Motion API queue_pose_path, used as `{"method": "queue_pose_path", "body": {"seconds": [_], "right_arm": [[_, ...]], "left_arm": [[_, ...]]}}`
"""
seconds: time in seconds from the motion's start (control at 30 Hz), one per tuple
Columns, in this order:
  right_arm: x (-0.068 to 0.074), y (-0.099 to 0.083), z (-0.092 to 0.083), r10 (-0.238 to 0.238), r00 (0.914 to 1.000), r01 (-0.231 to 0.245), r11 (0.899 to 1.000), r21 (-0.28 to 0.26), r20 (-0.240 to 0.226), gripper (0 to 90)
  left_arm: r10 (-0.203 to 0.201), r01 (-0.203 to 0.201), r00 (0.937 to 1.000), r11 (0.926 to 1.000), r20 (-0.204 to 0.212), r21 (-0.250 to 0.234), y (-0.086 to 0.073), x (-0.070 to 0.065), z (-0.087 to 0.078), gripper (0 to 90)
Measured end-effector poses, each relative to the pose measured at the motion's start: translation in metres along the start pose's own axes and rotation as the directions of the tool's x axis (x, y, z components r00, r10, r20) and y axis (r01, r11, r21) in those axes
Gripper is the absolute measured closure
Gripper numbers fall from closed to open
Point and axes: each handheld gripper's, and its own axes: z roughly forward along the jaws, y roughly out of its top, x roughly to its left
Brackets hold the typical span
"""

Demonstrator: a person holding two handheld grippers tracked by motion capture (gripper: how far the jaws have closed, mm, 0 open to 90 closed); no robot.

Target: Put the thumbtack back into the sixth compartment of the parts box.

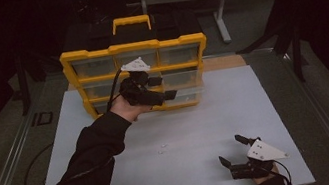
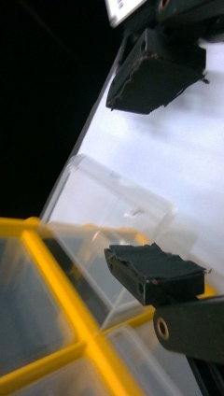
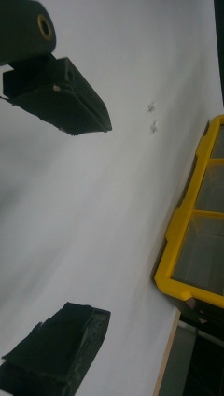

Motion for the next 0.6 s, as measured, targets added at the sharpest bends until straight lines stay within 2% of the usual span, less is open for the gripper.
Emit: {"method": "queue_pose_path", "body": {"seconds": [0.1, 0.13, 0.17, 0.23, 0.27, 0.3, 0.37, 0.4, 0.47, 0.5, 0.53, 0.6], "right_arm": [[0.000, 0.000, 0.000, -0.001, 1.0000, 0.001, 1.000, -0.001, 0.000, 8.8], [0.000, 0.000, 0.000, -0.001, 1.0000, 0.001, 1.000, -0.001, 0.002, 8.8], [0.000, 0.000, 0.000, 0.000, 1.0000, 0.000, 1.000, -0.001, 0.002, 8.8], [0.000, 0.000, 0.000, -0.001, 1.0000, 0.001, 1.000, 0.000, 0.003, 8.9], [0.000, 0.000, 0.000, -0.002, 1.0000, 0.002, 1.000, 0.000, 0.002, 8.8], [0.000, 0.000, 0.000, -0.002, 1.0000, 0.002, 1.000, 0.000, 0.003, 8.8], [0.000, 0.000, 0.000, -0.002, 1.0000, 0.002, 1.000, 0.000, 0.004, 8.8], [0.000, 0.000, 0.000, -0.003, 1.0000, 0.003, 1.000, 0.000, 0.004, 8.8], [0.000, 0.000, 0.000, -0.003, 1.0000, 0.003, 1.000, 0.001, 0.003, 8.8], [0.000, 0.000, 0.000, -0.001, 1.0000, 0.001, 1.000, 0.001, 0.002, 8.8], [0.000, 0.000, 0.000, -0.002, 1.0000, 0.002, 1.000, 0.002, 0.002, 8.8], [0.000, 0.000, 0.000, -0.002, 1.0000, 0.002, 1.000, 0.002, 0.003, 8.8]], "left_arm": [[0.014, -0.014, 0.9999, 0.9999, 0.003, 0.009, -0.004, -0.003, -0.003, 17.2], [0.015, -0.015, 0.9997, 0.9998, 0.017, 0.014, -0.007, -0.003, -0.004, 15.5], [0.033, -0.033, 0.9994, 0.9993, 0.010, 0.018, -0.013, -0.006, -0.005, 14.5], [0.039, -0.039, 0.9991, 0.9990, 0.015, 0.020, -0.016, -0.007, -0.006, 14.4], [0.046, -0.046, 0.9989, 0.9986, 0.009, 0.027, -0.022, -0.009, -0.006, 8.8], [0.049, -0.049, 0.9988, 0.9983, 0.008, 0.031, -0.026, -0.009, -0.006, 8.4], [0.047, -0.048, 0.9985, 0.9976, 0.028, 0.049, -0.034, -0.010, -0.004, 4.9], [0.050, -0.051, 0.9985, 0.9967, 0.019, 0.063, -0.038, -0.010, -0.003, 4.5], [0.052, -0.055, 0.9979, 0.9954, 0.039, 0.079, -0.047, -0.011, -0.002, 3.0], [0.052, -0.055, 0.9979, 0.9954, 0.039, 0.079, -0.047, -0.011, -0.002, 3.1], [0.065, -0.068, 0.9973, 0.9937, 0.035, 0.090, -0.057, -0.011, 0.001, 3.1], [0.061, -0.065, 0.9972, 0.9934, 0.042, 0.095, -0.062, -0.011, 0.002, 3.1]]}}
